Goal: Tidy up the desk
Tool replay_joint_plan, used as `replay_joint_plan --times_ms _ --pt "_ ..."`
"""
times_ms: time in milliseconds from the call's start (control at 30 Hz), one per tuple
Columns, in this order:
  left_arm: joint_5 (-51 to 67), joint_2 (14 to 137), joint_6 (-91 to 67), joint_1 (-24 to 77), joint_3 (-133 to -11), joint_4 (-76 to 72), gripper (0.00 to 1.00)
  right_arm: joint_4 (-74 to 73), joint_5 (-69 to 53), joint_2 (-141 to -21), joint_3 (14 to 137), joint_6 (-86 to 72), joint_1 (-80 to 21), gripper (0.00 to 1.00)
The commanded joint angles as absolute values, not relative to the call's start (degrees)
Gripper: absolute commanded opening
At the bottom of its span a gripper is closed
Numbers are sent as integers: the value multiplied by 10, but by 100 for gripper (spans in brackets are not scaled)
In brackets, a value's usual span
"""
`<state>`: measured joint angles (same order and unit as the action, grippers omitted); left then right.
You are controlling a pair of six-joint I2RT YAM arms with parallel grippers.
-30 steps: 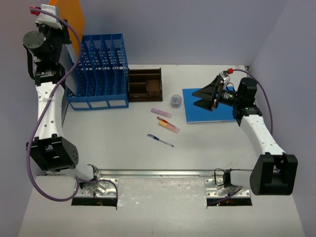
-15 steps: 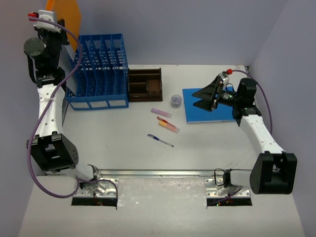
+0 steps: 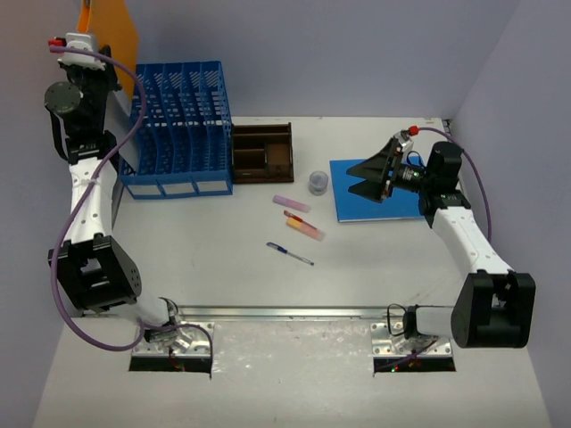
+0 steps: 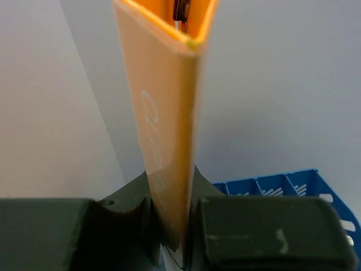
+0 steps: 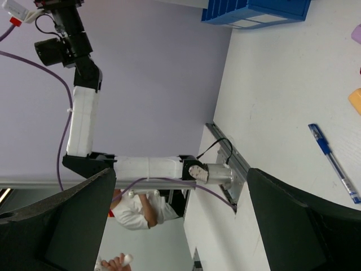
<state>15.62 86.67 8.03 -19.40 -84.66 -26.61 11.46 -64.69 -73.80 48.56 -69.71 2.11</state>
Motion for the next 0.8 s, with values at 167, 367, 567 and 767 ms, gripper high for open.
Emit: replay_joint_plan --times_ms 167,367,567,767 --pt "155 827 55 -204 -779 -388 0 140 -651 -740 482 -699 22 99" --pt "146 798 46 -207 -730 -398 0 140 -652 -736 479 -699 23 99" --pt "143 738 47 -213 -654 -399 0 141 -652 -732 476 -702 23 99" --pt "142 709 47 -222 -605 -399 0 152 -654 -728 473 -715 23 99"
